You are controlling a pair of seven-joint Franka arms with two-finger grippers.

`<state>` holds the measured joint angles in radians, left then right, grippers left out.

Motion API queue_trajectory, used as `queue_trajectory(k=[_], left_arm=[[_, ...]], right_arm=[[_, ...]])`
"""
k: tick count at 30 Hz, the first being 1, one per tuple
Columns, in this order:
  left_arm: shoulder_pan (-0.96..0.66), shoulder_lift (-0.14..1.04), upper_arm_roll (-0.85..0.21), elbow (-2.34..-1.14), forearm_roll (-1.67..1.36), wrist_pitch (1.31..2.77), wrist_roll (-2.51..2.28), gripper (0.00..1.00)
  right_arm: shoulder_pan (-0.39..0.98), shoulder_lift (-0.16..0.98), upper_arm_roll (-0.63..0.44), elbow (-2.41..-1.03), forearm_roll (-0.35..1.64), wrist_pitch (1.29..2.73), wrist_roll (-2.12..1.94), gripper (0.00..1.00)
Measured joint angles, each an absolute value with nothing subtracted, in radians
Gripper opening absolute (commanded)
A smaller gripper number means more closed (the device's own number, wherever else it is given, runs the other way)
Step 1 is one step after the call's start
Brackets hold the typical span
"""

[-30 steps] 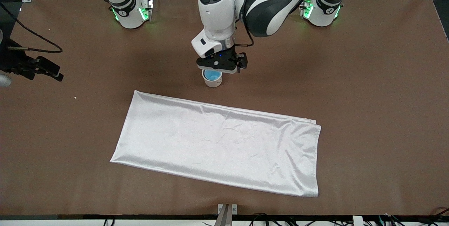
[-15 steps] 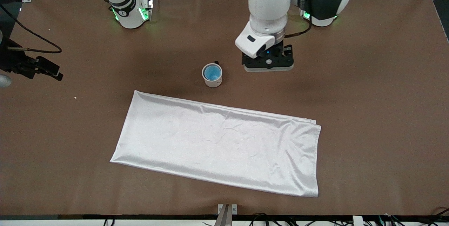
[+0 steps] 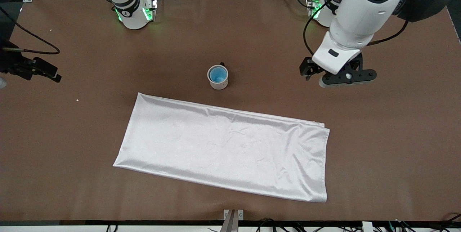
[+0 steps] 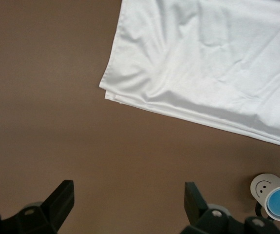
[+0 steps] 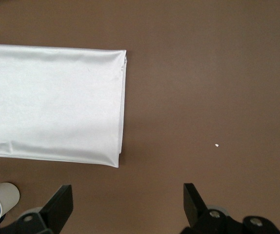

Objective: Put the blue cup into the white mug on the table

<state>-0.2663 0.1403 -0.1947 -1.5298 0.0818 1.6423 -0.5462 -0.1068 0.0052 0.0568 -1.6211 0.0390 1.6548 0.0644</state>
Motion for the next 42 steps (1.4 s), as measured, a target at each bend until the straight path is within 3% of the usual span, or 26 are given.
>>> queue_trajectory(k=[17, 42], left_arm=[[-0.153, 0.022, -0.196, -1.712, 0.044, 1.743, -0.458, 1.00], [-0.069, 0.016, -0.192, -1.704, -0.008, 1.760, -0.388, 1.00]], right_arm=[[-0.107, 0.005, 0.057, -1.618, 0.038, 1.654, 0.064, 1.00], [-0.107, 0.006, 0.059, -1.618, 0.038, 1.654, 0.064, 1.00]])
